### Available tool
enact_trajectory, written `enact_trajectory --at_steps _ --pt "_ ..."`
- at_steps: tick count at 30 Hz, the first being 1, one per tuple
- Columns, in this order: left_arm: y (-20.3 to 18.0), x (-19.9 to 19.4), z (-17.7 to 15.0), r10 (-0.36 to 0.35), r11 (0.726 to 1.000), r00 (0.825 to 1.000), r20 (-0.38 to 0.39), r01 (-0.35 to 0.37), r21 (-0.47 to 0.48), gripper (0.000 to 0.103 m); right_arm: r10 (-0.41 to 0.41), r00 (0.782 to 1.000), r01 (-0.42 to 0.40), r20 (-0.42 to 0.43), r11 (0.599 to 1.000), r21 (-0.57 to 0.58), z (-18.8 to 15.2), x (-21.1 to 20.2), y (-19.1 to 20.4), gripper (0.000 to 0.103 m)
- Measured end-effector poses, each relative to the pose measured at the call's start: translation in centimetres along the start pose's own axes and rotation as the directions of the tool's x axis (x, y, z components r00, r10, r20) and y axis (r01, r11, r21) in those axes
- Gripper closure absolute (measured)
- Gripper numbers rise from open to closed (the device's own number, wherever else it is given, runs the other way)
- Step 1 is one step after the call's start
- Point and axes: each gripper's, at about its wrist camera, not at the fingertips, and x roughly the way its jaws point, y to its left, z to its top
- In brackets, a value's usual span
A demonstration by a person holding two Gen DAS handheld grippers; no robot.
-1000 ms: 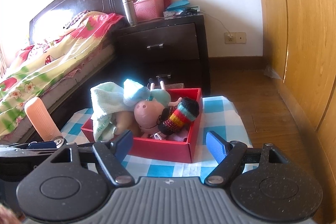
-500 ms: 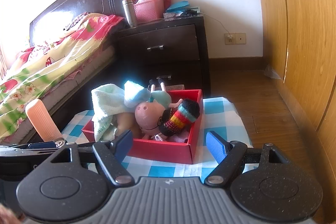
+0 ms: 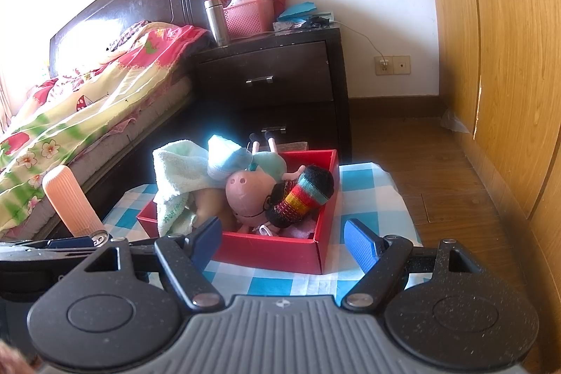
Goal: Organize soft objects
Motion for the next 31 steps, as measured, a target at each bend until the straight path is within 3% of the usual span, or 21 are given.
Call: enact_trajectory --at_steps 10,14,28,31 --pt "0.0 0.02 -0.07 -0.003 1.0 1.0 0.006 0.003 -0.001 0.014 0.002 1.0 -0.002 0.001 1.0 0.0 0.04 -0.02 0.0 0.047" --pt "-0.02 0.14 -0.15 0.034 0.999 0.999 0.019 -0.034 0.003 0.006 0.003 1.0 -0.003 0.001 1.0 0.0 0.04 -0.02 0.0 0.047" --pt "0.41 -0.15 -0.43 -0.005 1.0 0.999 0.047 0.005 -0.004 0.006 0.006 1.0 -0.006 0.027 1.0 0.013 0.14 -0.2 -0.14 0.046" --pt "0.1 -0.1 -0.61 0.002 1.0 0.999 0.051 -0.003 0.023 0.006 0.009 0.999 -0.011 0.045 0.999 0.044 0.34 -0.4 -0.61 0.042"
